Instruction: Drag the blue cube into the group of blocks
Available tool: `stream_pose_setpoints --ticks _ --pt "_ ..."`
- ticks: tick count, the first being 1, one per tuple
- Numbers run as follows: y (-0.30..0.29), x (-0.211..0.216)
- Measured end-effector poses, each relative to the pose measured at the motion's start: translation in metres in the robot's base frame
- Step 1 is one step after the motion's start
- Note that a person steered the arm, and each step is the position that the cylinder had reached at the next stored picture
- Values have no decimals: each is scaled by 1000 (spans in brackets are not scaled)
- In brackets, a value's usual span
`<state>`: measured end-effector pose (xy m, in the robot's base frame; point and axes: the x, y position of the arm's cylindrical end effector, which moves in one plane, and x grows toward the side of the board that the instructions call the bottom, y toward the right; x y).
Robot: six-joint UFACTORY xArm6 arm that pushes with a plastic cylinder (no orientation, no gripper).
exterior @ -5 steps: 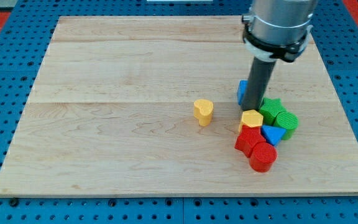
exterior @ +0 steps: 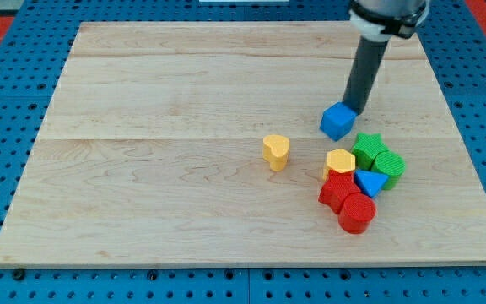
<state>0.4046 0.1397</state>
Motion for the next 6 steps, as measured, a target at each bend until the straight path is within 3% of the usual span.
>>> stream_pose_setpoints --ticks 1,2,4,6 --pt "-9 -28" --pt "-62 -52" --pt "6 24" --pt "-13 13"
